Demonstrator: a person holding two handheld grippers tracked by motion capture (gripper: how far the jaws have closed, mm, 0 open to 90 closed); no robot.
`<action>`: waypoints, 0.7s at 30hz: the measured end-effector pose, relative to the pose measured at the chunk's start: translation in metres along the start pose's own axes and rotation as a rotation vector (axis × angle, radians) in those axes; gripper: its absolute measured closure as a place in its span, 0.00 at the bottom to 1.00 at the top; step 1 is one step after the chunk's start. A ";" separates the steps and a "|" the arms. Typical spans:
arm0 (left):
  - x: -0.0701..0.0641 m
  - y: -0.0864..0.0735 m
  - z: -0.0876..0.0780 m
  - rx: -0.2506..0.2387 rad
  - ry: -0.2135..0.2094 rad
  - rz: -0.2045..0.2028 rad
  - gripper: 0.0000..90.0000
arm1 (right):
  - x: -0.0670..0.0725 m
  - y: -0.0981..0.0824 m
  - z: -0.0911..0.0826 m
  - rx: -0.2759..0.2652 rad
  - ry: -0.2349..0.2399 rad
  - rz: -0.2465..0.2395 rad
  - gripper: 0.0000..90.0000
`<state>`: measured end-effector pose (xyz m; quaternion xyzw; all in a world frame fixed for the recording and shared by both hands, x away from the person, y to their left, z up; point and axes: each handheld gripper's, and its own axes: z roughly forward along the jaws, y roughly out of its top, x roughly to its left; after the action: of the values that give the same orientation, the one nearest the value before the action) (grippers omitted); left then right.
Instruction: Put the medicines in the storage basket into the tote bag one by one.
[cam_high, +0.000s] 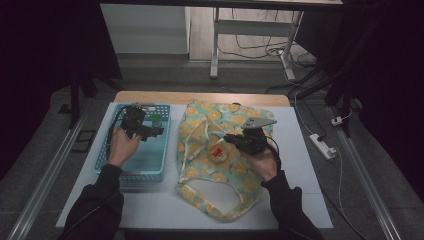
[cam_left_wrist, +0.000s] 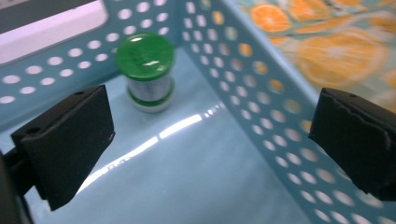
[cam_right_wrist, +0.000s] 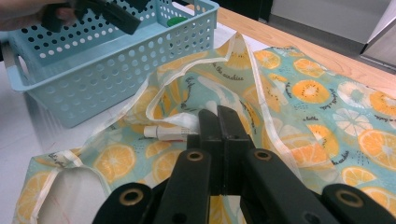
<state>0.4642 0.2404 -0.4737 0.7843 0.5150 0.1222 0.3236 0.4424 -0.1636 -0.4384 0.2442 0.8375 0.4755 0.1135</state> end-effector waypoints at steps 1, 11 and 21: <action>0.002 0.001 0.002 0.002 -0.003 -0.007 0.00 | 0.000 0.000 0.000 0.000 0.000 0.000 1.00; 0.012 0.015 0.025 0.051 0.017 0.008 0.00 | 0.000 0.000 0.001 0.001 0.004 0.002 1.00; 0.018 0.028 0.043 0.097 0.081 0.000 0.07 | 0.000 0.000 0.000 -0.002 0.005 0.004 1.00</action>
<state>0.5154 0.2325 -0.4908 0.7934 0.5331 0.1286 0.2641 0.4426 -0.1640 -0.4385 0.2443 0.8368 0.4773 0.1108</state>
